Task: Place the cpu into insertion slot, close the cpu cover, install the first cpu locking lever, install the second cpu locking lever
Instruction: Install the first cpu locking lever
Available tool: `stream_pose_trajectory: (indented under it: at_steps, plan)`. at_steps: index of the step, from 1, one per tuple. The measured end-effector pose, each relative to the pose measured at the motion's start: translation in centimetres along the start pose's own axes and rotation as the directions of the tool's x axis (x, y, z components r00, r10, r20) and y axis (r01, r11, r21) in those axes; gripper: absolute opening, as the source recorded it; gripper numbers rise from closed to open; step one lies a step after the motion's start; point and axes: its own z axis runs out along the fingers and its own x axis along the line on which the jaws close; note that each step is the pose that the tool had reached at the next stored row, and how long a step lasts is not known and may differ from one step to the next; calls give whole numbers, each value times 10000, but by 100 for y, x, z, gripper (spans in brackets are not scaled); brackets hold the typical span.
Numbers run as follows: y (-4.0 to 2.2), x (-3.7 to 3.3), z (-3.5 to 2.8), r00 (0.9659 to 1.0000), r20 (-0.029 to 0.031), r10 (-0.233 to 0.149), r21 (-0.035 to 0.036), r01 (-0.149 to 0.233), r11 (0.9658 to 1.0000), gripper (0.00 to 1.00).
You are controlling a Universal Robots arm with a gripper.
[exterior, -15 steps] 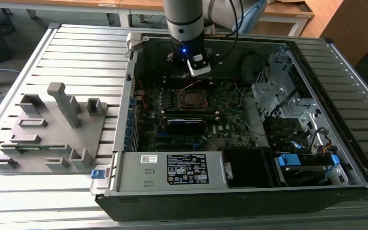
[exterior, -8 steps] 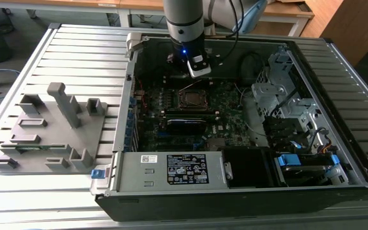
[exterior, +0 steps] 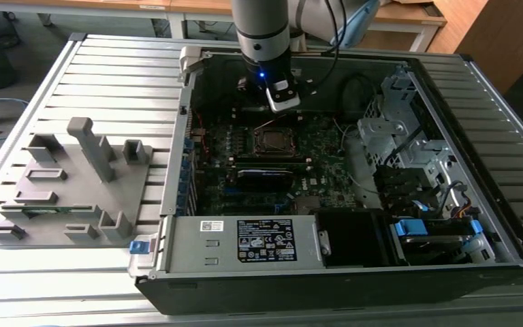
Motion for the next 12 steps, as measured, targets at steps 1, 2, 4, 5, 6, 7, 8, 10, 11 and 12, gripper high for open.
stream_pose_trajectory:
  at_steps: [1,2,4,5,6,7,8,10,11,12]
  plan:
    - [-2,1,9,10000,17,8,-2,-8,10000,10]
    - [-5,3,18,10000,34,18,-5,-18,10000,10]
    - [-10,6,38,10000,67,47,-9,-47,10000,10]
    - [-12,8,48,9999,82,67,-9,-67,10000,10]
    - [-14,9,57,9999,97,89,-8,-89,10000,10]
    - [-15,10,63,9999,107,114,-5,-114,9999,10]
    - [-16,10,66,9998,116,152,1,-152,9999,10]
    - [-16,9,70,9996,138,248,17,-249,9997,10]
    - [-16,9,73,9994,151,302,23,-302,9995,10]
    - [-17,9,76,9992,164,356,31,-357,9994,10]
